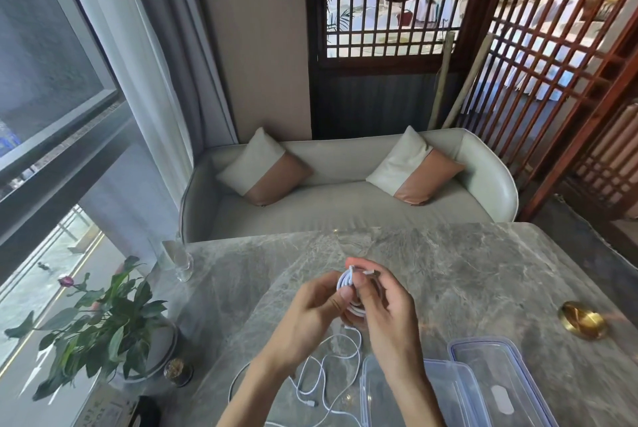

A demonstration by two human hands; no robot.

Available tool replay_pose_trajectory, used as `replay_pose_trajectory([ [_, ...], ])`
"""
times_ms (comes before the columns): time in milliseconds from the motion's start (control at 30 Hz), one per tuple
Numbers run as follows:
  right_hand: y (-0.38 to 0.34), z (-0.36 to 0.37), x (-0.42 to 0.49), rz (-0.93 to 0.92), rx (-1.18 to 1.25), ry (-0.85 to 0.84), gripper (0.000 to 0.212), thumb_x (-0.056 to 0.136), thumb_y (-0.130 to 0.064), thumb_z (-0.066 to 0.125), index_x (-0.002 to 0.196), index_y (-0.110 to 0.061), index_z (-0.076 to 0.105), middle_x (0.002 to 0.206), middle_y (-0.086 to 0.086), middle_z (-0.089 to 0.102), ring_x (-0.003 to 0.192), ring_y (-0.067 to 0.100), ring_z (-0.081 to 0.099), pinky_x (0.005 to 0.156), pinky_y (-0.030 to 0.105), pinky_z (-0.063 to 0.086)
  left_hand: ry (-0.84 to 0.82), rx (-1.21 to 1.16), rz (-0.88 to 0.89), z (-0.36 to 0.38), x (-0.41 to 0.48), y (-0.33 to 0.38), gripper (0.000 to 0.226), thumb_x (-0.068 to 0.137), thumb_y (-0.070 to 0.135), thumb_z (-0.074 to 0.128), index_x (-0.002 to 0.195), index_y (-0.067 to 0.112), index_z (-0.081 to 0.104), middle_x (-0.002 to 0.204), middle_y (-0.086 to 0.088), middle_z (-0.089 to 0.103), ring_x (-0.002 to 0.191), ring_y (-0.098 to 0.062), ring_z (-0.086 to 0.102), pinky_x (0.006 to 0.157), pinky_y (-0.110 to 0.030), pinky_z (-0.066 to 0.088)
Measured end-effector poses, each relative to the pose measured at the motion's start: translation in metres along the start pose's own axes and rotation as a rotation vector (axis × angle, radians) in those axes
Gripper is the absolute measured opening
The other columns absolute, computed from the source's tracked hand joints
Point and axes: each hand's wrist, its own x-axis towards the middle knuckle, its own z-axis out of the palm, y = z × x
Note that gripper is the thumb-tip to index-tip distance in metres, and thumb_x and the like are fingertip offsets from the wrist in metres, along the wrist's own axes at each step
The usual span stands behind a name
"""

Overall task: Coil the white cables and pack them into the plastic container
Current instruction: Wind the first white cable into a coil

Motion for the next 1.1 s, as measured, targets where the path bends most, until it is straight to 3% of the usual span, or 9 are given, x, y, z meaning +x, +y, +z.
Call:
replay_pose_trajectory([
  [133,-0.001,-0.006,-0.004,0.049,0.078,0.044,0.025,0.087,-0.045,0.056,0.095,-0.03,0.073,0.092,-0.002,0.076,0.076,0.005,0.071,0.055,0.02,0.054,-0.159,-0.081,-0.031,-0.006,-0.002,0.0,0.025,0.096,0.021,0.056,0.102,-0.001,0.067,0.094,-0.014,0.07,0.087,-0.027,0.067,0.082,-0.037,0.054],
  [233,0.0,-0.004,-0.005,0.076,0.108,0.073,0.026,0.086,-0.05,0.053,0.088,-0.03,0.069,0.089,0.0,0.076,0.068,0.005,0.068,0.052,0.02,0.052,-0.132,-0.14,-0.056,-0.005,-0.005,-0.001,0.011,0.091,0.014,0.063,0.092,0.005,0.069,0.086,-0.021,0.068,0.078,-0.026,0.067,0.078,-0.035,0.054],
  [400,0.004,-0.003,-0.003,0.215,0.2,0.103,0.031,0.082,-0.055,0.051,0.081,-0.028,0.067,0.091,-0.002,0.078,0.074,0.009,0.072,0.058,0.028,0.052,-0.066,0.062,0.02,0.005,-0.008,0.0,0.009,0.083,0.008,0.07,0.081,0.016,0.065,0.072,0.001,0.072,0.067,-0.015,0.065,0.068,-0.024,0.052],
  [533,0.007,-0.004,-0.004,0.184,0.155,0.184,0.036,0.084,-0.057,0.049,0.084,-0.025,0.066,0.086,-0.003,0.077,0.071,0.007,0.072,0.057,0.017,0.052,-0.077,0.339,0.117,0.006,-0.014,0.005,0.026,0.088,0.008,0.065,0.084,0.033,0.063,0.077,0.002,0.072,0.074,-0.014,0.07,0.075,-0.026,0.053],
  [667,0.006,-0.006,-0.003,0.168,0.132,0.216,0.032,0.099,-0.044,0.045,0.08,-0.029,0.067,0.083,-0.002,0.077,0.067,0.007,0.072,0.054,0.015,0.052,-0.102,0.551,0.191,0.005,-0.014,0.012,0.029,0.092,0.007,0.06,0.088,0.036,0.061,0.08,-0.002,0.071,0.077,-0.013,0.069,0.079,-0.034,0.055],
  [767,0.009,-0.006,0.001,0.154,0.116,0.267,0.033,0.101,-0.039,0.045,0.08,-0.024,0.066,0.079,-0.002,0.076,0.067,0.004,0.07,0.059,0.017,0.052,-0.055,0.722,0.302,0.016,-0.012,0.014,0.016,0.095,0.02,0.054,0.087,0.033,0.049,0.074,0.015,0.057,0.068,-0.003,0.055,0.066,-0.016,0.043],
  [833,0.01,-0.007,0.004,0.145,0.114,0.328,0.033,0.103,-0.035,0.044,0.079,-0.021,0.063,0.077,0.0,0.073,0.067,0.007,0.068,0.067,0.026,0.052,-0.001,0.807,0.355,0.026,-0.013,0.012,0.018,0.096,0.022,0.05,0.084,0.031,0.042,0.071,0.018,0.046,0.064,-0.002,0.044,0.062,-0.012,0.032],
  [967,0.008,-0.009,0.005,0.087,0.082,0.459,0.041,0.105,-0.029,0.039,0.07,-0.031,0.06,0.071,-0.005,0.066,0.066,0.012,0.059,0.071,0.035,0.046,0.047,0.803,0.328,0.042,-0.018,-0.001,0.021,0.091,0.012,0.051,0.075,0.022,0.042,0.072,0.011,0.044,0.066,-0.013,0.044,0.061,-0.016,0.031],
  [1100,0.008,-0.009,0.001,0.015,0.054,0.546,0.041,0.106,-0.023,0.037,0.07,-0.032,0.055,0.078,0.003,0.063,0.067,0.013,0.056,0.069,0.027,0.046,0.06,0.809,0.306,0.048,-0.024,-0.012,0.018,0.089,0.008,0.052,0.074,0.016,0.045,0.073,0.005,0.048,0.068,-0.013,0.043,0.062,-0.022,0.033],
])
